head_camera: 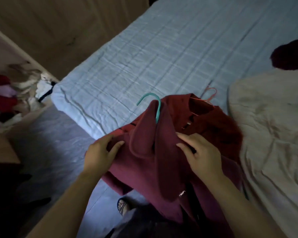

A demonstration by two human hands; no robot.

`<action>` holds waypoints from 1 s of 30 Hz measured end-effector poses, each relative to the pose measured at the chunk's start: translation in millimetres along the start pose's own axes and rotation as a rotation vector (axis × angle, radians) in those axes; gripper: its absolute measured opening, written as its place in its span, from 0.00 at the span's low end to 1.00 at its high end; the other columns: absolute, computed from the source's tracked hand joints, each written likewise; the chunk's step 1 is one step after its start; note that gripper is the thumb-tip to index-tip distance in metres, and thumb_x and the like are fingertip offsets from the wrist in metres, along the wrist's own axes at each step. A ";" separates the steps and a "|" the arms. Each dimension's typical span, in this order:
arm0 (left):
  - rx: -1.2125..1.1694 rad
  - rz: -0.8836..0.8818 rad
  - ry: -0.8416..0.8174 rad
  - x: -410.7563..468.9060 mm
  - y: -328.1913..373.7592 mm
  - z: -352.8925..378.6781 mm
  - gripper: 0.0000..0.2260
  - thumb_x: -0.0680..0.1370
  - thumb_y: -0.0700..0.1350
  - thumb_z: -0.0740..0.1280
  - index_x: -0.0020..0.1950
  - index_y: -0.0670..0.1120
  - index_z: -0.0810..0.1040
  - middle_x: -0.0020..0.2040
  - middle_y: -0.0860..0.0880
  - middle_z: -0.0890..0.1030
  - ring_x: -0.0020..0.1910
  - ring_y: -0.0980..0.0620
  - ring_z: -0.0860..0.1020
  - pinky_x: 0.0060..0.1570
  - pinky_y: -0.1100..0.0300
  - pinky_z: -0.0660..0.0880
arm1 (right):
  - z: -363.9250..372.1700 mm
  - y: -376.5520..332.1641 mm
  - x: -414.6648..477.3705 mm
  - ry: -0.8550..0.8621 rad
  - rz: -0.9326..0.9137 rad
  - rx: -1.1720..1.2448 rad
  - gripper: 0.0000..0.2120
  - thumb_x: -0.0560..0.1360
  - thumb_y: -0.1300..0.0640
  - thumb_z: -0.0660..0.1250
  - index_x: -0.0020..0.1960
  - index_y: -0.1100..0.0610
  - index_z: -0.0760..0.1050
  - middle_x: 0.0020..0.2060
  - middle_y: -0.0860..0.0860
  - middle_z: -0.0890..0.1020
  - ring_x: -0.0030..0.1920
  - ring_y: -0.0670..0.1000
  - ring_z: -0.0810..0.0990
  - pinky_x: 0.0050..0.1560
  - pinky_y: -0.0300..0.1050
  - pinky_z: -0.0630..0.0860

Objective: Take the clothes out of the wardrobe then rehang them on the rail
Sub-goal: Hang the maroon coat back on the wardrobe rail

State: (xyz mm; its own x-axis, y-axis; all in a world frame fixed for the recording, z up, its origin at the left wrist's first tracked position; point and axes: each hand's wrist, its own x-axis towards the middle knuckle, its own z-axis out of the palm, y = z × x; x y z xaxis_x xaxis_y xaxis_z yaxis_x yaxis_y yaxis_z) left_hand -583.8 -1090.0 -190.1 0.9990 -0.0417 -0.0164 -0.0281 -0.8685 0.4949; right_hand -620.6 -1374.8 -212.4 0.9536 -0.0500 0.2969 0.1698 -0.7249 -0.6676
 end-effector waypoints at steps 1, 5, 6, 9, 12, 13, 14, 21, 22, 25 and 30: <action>-0.014 -0.041 0.029 -9.1 -16.8 -16.7 0.15 0.72 0.59 0.62 0.46 0.49 0.78 0.36 0.51 0.79 0.38 0.48 0.77 0.37 0.58 0.68 | 10.7 -20.1 5.3 -0.020 -0.036 0.018 0.15 0.74 0.46 0.63 0.58 0.48 0.79 0.42 0.45 0.80 0.41 0.43 0.79 0.38 0.39 0.74; -0.035 -0.162 0.157 -36.2 -85.8 -79.1 0.08 0.75 0.51 0.69 0.50 0.49 0.77 0.39 0.50 0.80 0.40 0.45 0.78 0.39 0.57 0.68 | 60.2 -103.4 27.4 -0.082 -0.185 0.044 0.14 0.75 0.46 0.63 0.58 0.48 0.79 0.42 0.45 0.81 0.38 0.45 0.80 0.36 0.41 0.75; -0.043 -0.178 0.188 -38.9 -103.3 -95.1 0.08 0.75 0.49 0.69 0.52 0.50 0.77 0.39 0.50 0.80 0.41 0.46 0.78 0.40 0.57 0.68 | 73.3 -124.7 33.5 -0.086 -0.215 0.053 0.14 0.75 0.46 0.63 0.57 0.48 0.79 0.42 0.45 0.82 0.36 0.45 0.79 0.35 0.41 0.75; -0.073 -0.168 0.259 -44.5 -165.2 -143.4 0.09 0.75 0.51 0.69 0.54 0.52 0.78 0.45 0.51 0.82 0.44 0.49 0.79 0.44 0.58 0.71 | 117.6 -187.5 50.0 -0.090 -0.306 0.084 0.13 0.75 0.47 0.64 0.56 0.50 0.80 0.40 0.46 0.82 0.33 0.45 0.78 0.34 0.41 0.75; -0.067 -0.141 0.326 -48.3 -230.0 -189.7 0.16 0.73 0.60 0.62 0.51 0.51 0.78 0.46 0.53 0.82 0.46 0.49 0.79 0.47 0.54 0.74 | 165.0 -246.3 62.8 -0.105 -0.396 0.091 0.14 0.75 0.48 0.64 0.56 0.51 0.80 0.38 0.47 0.81 0.33 0.48 0.79 0.34 0.43 0.74; -0.062 -0.138 0.346 -48.8 -250.2 -204.2 0.17 0.73 0.61 0.60 0.50 0.51 0.78 0.46 0.53 0.82 0.46 0.48 0.79 0.47 0.52 0.75 | 182.0 -264.7 67.9 -0.108 -0.428 0.097 0.14 0.75 0.48 0.65 0.56 0.52 0.80 0.38 0.48 0.81 0.33 0.48 0.79 0.35 0.43 0.74; -0.051 -0.139 0.363 -48.5 -269.6 -218.0 0.17 0.73 0.61 0.59 0.50 0.51 0.78 0.46 0.53 0.82 0.46 0.47 0.79 0.47 0.50 0.75 | 198.9 -282.8 73.7 -0.115 -0.453 0.109 0.14 0.74 0.48 0.65 0.56 0.52 0.81 0.38 0.48 0.82 0.33 0.48 0.79 0.36 0.41 0.74; 0.096 -0.199 0.488 -20.7 -389.0 -319.1 0.19 0.74 0.62 0.54 0.48 0.51 0.75 0.43 0.51 0.80 0.45 0.44 0.77 0.45 0.51 0.70 | 315.5 -409.6 142.5 -0.154 -0.546 0.219 0.15 0.73 0.48 0.64 0.54 0.54 0.82 0.37 0.48 0.81 0.36 0.46 0.76 0.39 0.33 0.71; 0.117 -0.216 0.514 -13.2 -404.0 -333.7 0.19 0.74 0.62 0.53 0.48 0.50 0.75 0.43 0.50 0.80 0.44 0.43 0.77 0.45 0.51 0.70 | 330.9 -427.3 155.9 -0.149 -0.567 0.233 0.15 0.73 0.48 0.65 0.53 0.55 0.82 0.37 0.48 0.82 0.36 0.46 0.77 0.40 0.33 0.72; 0.151 -0.276 0.612 16.2 -446.2 -375.0 0.20 0.74 0.62 0.53 0.46 0.48 0.75 0.42 0.49 0.80 0.44 0.42 0.77 0.44 0.51 0.69 | 377.1 -477.6 202.2 -0.142 -0.630 0.291 0.14 0.73 0.49 0.65 0.55 0.54 0.81 0.40 0.48 0.83 0.38 0.47 0.79 0.41 0.39 0.74; 0.120 -0.329 0.721 86.7 -518.9 -443.2 0.17 0.74 0.62 0.54 0.48 0.51 0.75 0.43 0.51 0.80 0.45 0.45 0.77 0.47 0.51 0.69 | 464.3 -555.0 295.1 -0.130 -0.724 0.329 0.14 0.74 0.49 0.65 0.57 0.52 0.80 0.42 0.48 0.83 0.35 0.51 0.80 0.39 0.43 0.75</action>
State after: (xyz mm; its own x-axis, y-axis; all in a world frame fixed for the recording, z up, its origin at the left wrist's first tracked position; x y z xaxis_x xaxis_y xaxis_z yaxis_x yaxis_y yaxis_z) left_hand -467.1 -424.1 -63.2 0.7320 0.5194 0.4408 0.3089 -0.8298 0.4648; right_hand -318.0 -668.2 -71.3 0.5970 0.4499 0.6643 0.8018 -0.3062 -0.5132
